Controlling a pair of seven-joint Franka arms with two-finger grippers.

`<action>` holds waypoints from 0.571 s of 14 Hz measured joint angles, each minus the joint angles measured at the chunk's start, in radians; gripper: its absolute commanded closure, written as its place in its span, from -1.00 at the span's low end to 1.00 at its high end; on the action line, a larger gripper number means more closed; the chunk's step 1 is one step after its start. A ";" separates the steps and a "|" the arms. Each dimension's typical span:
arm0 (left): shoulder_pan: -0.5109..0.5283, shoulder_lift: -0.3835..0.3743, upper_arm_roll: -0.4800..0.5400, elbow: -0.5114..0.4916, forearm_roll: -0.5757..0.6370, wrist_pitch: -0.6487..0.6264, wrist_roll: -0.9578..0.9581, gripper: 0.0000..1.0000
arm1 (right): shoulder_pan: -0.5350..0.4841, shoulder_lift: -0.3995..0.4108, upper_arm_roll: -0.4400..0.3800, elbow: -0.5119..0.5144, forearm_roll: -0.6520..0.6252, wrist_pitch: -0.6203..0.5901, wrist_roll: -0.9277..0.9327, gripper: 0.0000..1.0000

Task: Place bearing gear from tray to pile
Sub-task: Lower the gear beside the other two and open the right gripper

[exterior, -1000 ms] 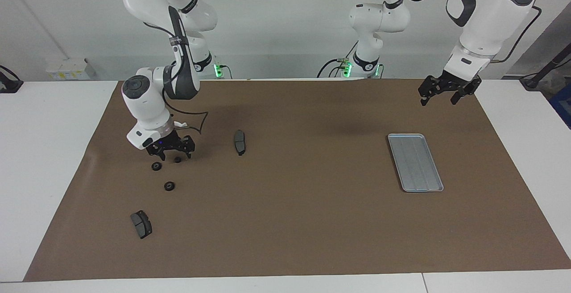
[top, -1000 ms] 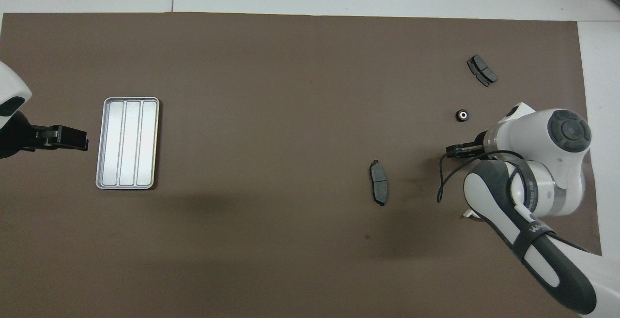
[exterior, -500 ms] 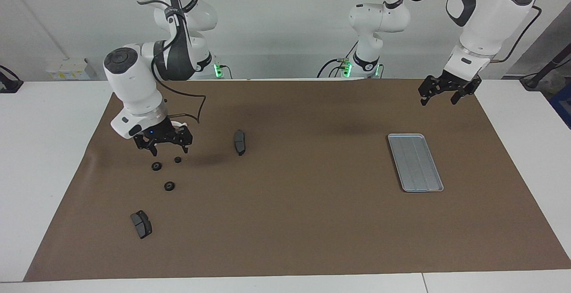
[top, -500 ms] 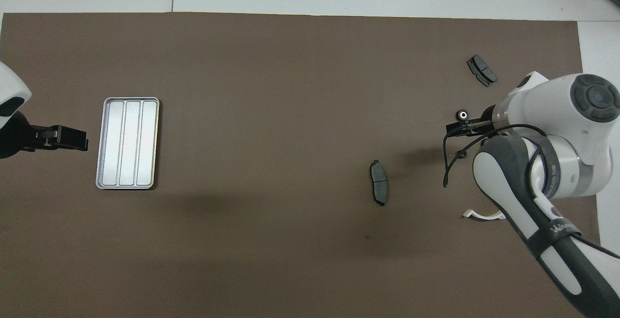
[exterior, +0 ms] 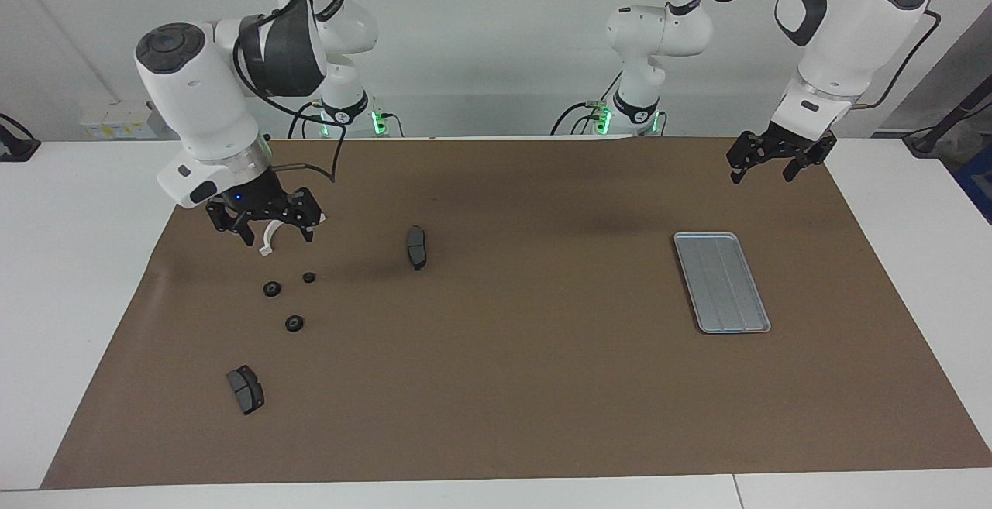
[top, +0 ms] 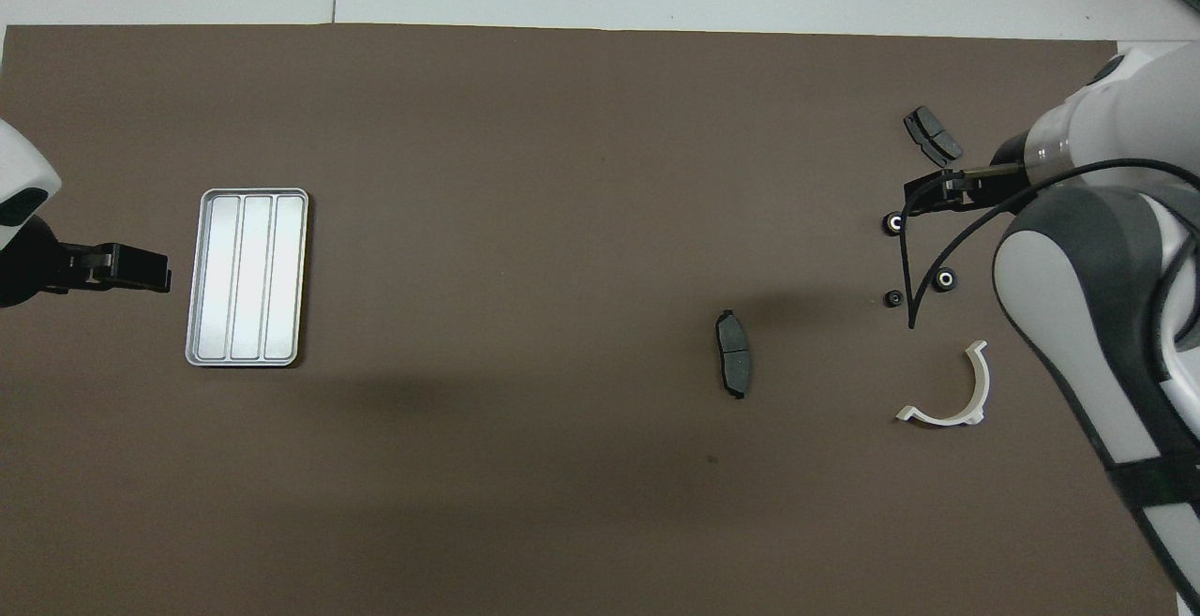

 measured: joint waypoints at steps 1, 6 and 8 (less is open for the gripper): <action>0.000 0.000 0.000 0.000 0.000 0.000 0.000 -1.00 | 0.001 -0.014 0.000 0.006 0.000 -0.019 0.013 -1.00; 0.000 0.000 0.000 0.000 0.000 0.000 0.000 -1.00 | 0.018 -0.104 0.006 -0.018 0.000 -0.119 0.074 -1.00; 0.000 0.000 0.000 0.000 0.000 0.001 0.000 -1.00 | 0.017 -0.130 0.006 -0.038 0.000 -0.125 0.074 -1.00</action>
